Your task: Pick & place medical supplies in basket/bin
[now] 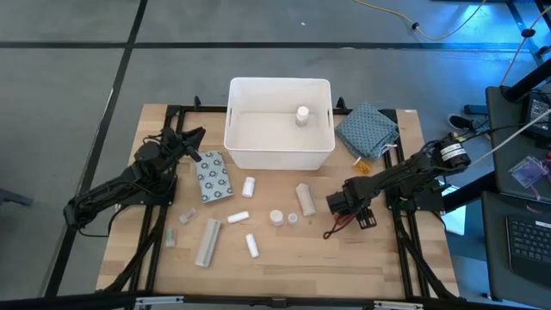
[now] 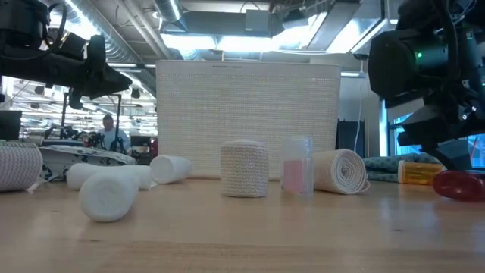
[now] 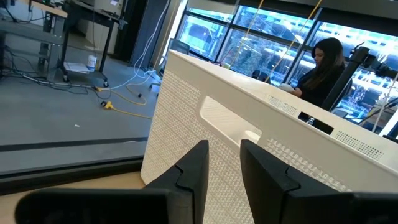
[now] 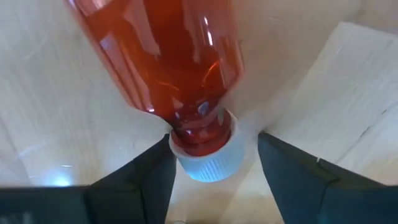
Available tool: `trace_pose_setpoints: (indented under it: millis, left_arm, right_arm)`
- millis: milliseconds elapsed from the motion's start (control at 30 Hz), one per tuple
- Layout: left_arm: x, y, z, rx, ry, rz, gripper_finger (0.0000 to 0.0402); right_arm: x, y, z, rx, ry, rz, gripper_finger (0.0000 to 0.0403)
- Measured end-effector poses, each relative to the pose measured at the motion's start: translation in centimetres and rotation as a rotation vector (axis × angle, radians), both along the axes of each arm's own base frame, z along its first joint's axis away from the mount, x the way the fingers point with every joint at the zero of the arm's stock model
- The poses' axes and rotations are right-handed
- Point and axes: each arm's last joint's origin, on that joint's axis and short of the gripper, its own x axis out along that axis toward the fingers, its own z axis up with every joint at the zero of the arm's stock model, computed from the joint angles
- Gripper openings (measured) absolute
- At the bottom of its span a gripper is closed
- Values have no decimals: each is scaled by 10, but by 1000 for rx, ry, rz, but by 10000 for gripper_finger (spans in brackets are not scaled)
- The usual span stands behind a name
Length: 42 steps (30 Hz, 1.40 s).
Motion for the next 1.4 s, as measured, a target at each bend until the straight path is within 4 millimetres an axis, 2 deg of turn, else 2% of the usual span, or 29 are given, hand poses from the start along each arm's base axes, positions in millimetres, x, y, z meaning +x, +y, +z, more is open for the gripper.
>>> trace_pose_setpoints:
  millis: [467,567,900,1233,1400]
  left_arm:
    - [0,0,0,0,0,0,86]
    - [0,0,0,0,0,0,86]
    - [0,0,0,0,0,0,86]
    - [0,0,0,0,0,0,86]
    - [0,0,0,0,0,0,86]
  right_arm:
    - [6,1,2,8,-53,-4,109]
    - [6,1,2,10,-54,-4,113]
    - [6,2,1,15,-54,-7,167]
    - [7,2,1,16,-55,-1,172]
    - [6,2,1,31,-55,73,173]
